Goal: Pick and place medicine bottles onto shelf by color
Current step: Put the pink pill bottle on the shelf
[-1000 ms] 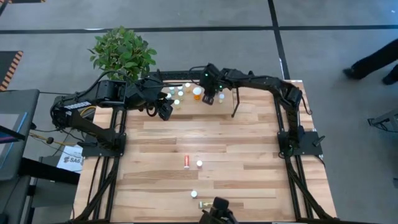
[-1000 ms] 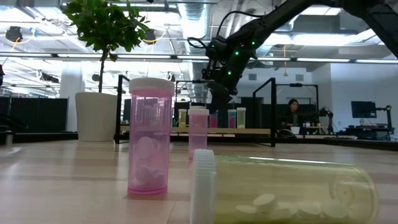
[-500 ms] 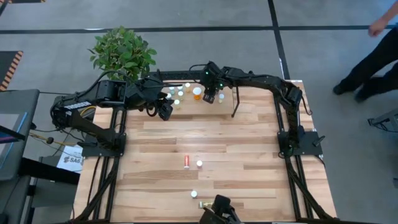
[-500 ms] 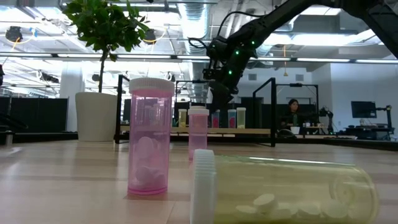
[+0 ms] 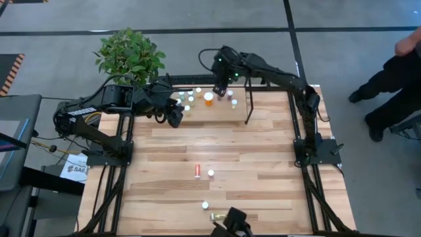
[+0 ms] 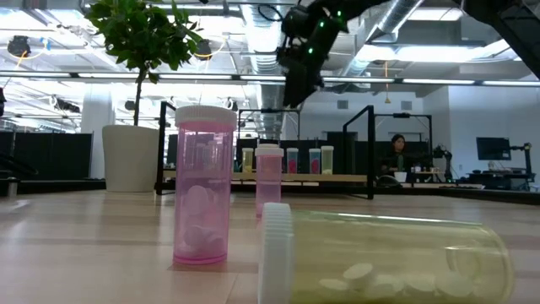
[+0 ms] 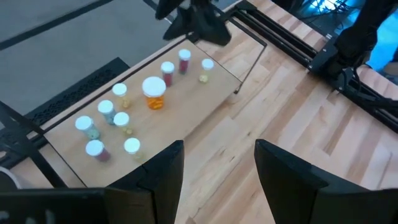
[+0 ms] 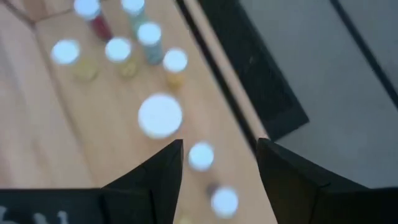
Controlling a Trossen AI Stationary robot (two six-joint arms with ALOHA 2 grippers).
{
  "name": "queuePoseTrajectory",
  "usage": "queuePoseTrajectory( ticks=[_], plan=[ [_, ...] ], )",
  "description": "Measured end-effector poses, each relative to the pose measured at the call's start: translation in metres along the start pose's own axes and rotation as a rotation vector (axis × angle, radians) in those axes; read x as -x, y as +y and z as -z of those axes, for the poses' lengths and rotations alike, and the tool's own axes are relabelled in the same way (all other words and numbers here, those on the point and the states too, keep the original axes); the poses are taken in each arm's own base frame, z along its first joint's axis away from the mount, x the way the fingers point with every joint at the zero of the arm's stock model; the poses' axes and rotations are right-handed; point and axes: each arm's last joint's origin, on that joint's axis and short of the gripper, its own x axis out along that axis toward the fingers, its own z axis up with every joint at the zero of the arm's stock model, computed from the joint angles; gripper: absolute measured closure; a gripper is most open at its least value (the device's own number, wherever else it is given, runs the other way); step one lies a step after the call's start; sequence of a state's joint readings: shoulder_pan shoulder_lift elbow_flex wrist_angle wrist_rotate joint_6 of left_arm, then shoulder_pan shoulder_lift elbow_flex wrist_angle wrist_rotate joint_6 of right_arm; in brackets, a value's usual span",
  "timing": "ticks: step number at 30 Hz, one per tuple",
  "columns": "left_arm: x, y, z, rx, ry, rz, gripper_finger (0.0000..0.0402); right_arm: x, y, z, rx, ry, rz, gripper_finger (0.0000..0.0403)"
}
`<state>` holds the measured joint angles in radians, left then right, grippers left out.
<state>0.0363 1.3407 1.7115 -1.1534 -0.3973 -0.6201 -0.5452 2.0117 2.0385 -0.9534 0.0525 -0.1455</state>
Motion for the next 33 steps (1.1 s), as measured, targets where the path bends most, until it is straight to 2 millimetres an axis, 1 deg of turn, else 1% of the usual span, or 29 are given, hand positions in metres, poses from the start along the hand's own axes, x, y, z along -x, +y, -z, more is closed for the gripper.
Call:
queuePoseTrajectory(
  ticks=[3, 6, 10, 12, 15, 18, 23, 27, 30, 33],
  plan=[
    [0.000, -0.001, 0.001, -0.012, 0.011, 0.012, 0.0219, 0.016, 0.008, 0.000, -0.003, 0.070, -0.020, 0.0179],
    [0.001, -0.001, 0.004, -0.038, 0.031, 0.012, 0.0219, 0.028, 0.020, 0.005, -0.023, 0.159, -0.045, 0.0180],
    [0.003, -0.003, 0.008, -0.067, 0.060, 0.008, 0.0219, 0.037, 0.043, 0.015, -0.038, 0.294, -0.072, 0.0180],
    [0.004, -0.003, 0.011, -0.082, 0.082, 0.007, 0.0219, 0.043, 0.059, 0.020, -0.034, 0.346, -0.085, 0.0180],
    [0.006, -0.005, 0.016, -0.108, 0.108, 0.007, 0.0219, 0.050, 0.087, 0.026, -0.009, 0.412, -0.105, 0.0180],
    [0.008, -0.007, 0.022, -0.140, 0.138, 0.005, 0.0219, 0.059, 0.119, 0.033, 0.052, 0.462, -0.128, 0.0180],
    [0.013, -0.013, 0.030, -0.190, 0.167, 0.020, 0.0219, 0.074, 0.179, 0.047, 0.207, 0.466, -0.188, 0.0180],
    [0.019, -0.021, 0.037, -0.206, 0.173, 0.054, 0.0219, 0.086, 0.222, 0.064, 0.325, 0.478, -0.227, 0.0180],
    [0.023, -0.026, 0.042, -0.208, 0.173, 0.075, 0.0219, 0.095, 0.250, 0.079, 0.391, 0.490, -0.242, 0.0180],
    [0.028, -0.032, 0.047, -0.182, 0.158, 0.078, 0.0219, 0.099, 0.275, 0.092, 0.456, 0.447, -0.228, 0.0180]
  ],
)
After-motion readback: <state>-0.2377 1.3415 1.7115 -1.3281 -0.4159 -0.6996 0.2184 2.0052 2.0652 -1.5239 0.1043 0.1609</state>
